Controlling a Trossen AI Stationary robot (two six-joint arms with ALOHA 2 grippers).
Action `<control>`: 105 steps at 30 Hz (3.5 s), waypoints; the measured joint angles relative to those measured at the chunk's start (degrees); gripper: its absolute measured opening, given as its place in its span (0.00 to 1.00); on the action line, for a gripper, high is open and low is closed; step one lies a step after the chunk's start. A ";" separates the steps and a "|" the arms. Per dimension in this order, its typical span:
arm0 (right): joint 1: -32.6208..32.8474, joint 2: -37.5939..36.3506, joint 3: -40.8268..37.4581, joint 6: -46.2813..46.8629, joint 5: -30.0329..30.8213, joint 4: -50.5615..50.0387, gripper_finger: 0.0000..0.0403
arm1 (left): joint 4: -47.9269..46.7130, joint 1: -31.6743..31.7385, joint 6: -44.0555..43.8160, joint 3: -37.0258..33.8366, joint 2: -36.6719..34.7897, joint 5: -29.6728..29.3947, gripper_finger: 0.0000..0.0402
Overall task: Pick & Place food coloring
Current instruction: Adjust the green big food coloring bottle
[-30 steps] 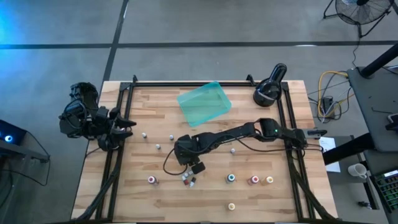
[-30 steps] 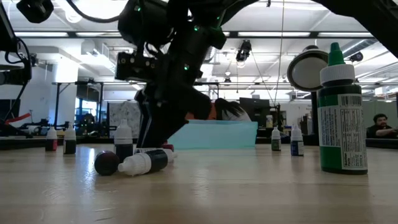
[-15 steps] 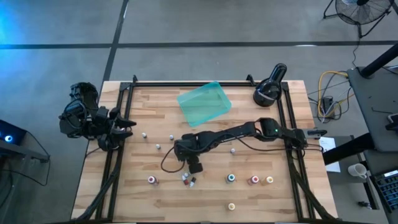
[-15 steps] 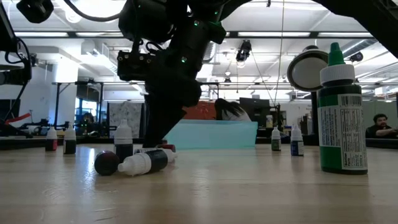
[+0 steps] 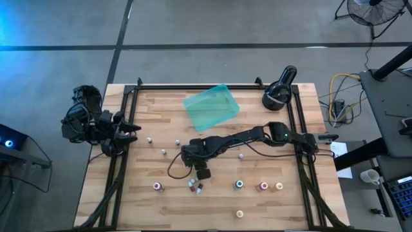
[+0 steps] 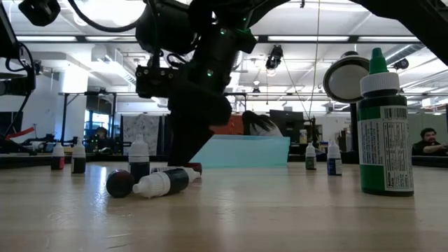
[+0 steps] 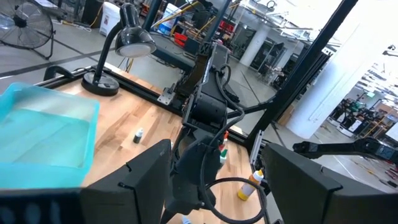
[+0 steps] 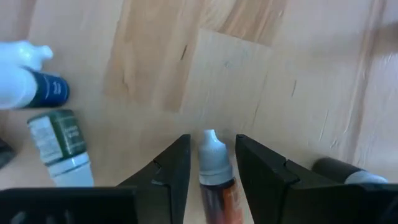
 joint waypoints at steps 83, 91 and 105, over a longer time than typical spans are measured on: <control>5.23 -1.40 -18.40 45.39 17.29 53.83 0.22 | 0.02 0.00 -2.76 0.00 0.00 1.55 0.56; 4.80 -1.38 -18.40 44.72 16.47 53.83 0.20 | 0.02 0.02 -2.74 0.00 0.00 1.55 0.56; 4.37 -1.50 -18.40 43.95 14.27 53.44 0.24 | 0.02 0.01 -2.37 0.00 0.00 1.55 0.56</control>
